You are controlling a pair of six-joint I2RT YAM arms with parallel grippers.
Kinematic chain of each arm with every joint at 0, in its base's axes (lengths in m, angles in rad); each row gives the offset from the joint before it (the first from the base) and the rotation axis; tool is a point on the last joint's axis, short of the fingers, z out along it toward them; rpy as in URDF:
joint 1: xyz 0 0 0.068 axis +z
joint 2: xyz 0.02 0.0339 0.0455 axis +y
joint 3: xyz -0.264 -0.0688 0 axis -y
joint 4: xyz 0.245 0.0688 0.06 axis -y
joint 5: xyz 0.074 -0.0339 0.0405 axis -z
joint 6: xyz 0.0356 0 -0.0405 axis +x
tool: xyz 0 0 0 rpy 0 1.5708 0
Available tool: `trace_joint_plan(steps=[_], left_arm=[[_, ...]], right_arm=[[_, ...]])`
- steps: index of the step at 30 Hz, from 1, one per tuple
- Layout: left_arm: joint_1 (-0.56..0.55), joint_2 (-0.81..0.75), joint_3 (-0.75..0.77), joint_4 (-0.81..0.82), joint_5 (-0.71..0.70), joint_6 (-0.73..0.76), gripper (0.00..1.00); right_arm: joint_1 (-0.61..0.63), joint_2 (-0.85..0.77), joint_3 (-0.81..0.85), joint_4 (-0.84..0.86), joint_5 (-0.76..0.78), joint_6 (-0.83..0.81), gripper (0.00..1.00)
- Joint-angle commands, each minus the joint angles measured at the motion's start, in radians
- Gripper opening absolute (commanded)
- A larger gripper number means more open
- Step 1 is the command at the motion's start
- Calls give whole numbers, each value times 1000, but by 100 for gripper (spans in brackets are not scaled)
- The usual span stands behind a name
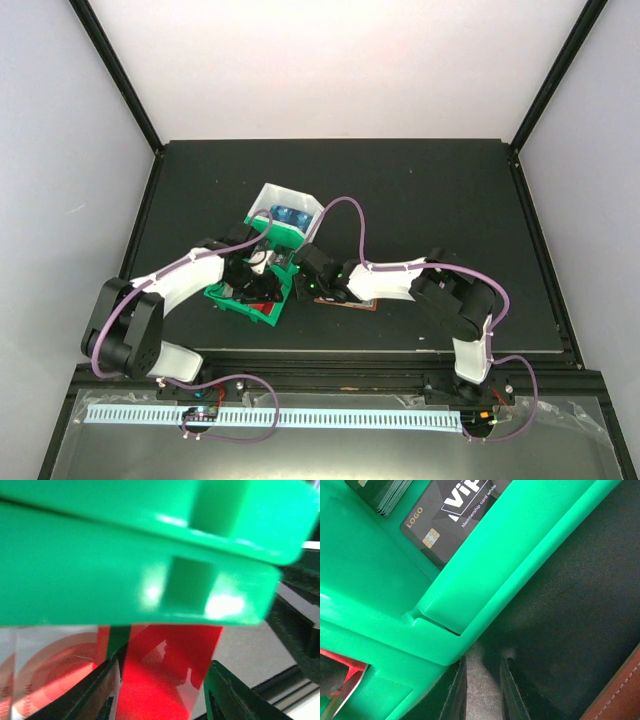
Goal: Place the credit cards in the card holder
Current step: Pick up the credit card from the storage box.
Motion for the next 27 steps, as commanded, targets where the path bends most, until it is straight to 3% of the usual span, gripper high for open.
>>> trace_joint_plan(steps=[1, 18, 27], left_arm=[[-6, 11, 15, -30, -75, 10, 45], [-7, -43, 55, -97, -122, 41, 15], [-4, -108, 100, -179, -244, 44, 2]], right_arm=[[3, -1, 16, 43, 8, 7, 21], [3, -8, 18, 35, 10, 16, 21], [3, -88, -13, 56, 13, 28, 22]])
